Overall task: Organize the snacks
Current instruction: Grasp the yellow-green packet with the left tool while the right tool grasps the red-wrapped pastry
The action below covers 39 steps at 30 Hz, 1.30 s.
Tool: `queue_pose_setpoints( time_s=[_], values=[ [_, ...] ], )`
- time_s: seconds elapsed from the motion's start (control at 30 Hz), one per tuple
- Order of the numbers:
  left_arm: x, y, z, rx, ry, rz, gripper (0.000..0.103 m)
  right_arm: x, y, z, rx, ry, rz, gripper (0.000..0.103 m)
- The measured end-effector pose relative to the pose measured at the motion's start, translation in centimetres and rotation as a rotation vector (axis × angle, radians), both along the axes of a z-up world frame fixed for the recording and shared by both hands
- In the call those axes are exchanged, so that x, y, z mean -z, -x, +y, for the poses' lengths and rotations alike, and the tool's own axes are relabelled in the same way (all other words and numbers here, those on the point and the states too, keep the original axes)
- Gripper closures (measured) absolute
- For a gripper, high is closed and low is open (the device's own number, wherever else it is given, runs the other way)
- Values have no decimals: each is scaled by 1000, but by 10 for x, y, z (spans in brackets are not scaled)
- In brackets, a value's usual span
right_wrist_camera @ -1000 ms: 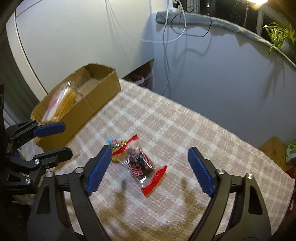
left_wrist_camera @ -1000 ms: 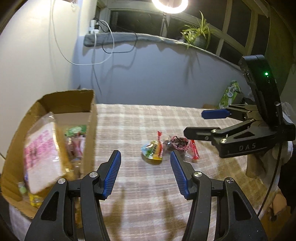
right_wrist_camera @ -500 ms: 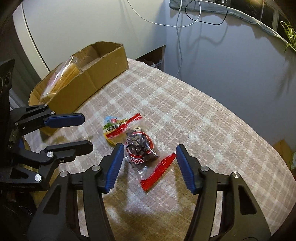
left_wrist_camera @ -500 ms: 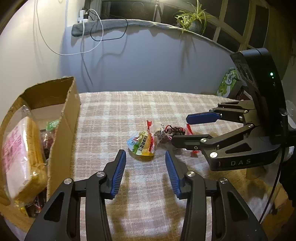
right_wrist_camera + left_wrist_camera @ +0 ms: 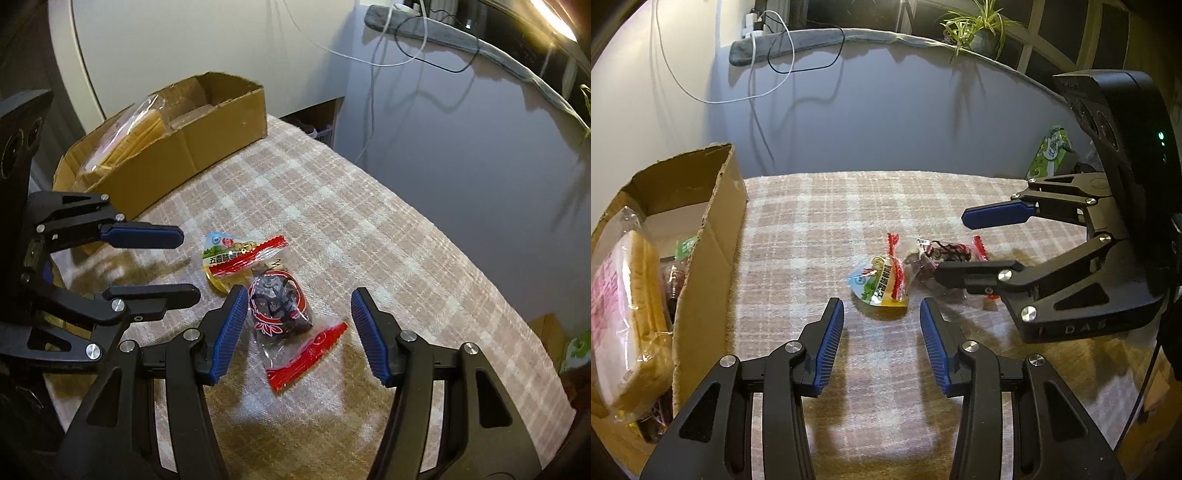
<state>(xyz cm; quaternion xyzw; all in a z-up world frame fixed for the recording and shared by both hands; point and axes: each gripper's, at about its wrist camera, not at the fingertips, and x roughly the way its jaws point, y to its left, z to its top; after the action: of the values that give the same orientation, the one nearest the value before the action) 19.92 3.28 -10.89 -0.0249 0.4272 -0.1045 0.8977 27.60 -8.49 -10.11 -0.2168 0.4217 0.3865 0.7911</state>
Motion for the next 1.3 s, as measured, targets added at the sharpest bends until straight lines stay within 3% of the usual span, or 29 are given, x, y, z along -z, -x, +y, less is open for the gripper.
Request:
queue_pose_setpoints(
  time_s=[0.13, 0.2, 0.53, 1.23, 1.3],
  values=[
    [2, -3, 0, 1, -3, 7, 65, 9, 0, 8, -33, 20, 23, 46],
    [3, -5, -1, 5, -7, 7, 65, 13, -1, 8, -36, 21, 52, 66],
    [13, -24, -15, 40, -63, 7, 65, 17, -7, -9, 18, -23, 101, 66],
    [19, -43, -43, 78, -164, -10, 65, 18, -15, -36, 99, -64, 110, 66],
    [22, -45, -46, 82, -181, -2, 71, 18, -15, -37, 102, -67, 111, 66]
  ],
)
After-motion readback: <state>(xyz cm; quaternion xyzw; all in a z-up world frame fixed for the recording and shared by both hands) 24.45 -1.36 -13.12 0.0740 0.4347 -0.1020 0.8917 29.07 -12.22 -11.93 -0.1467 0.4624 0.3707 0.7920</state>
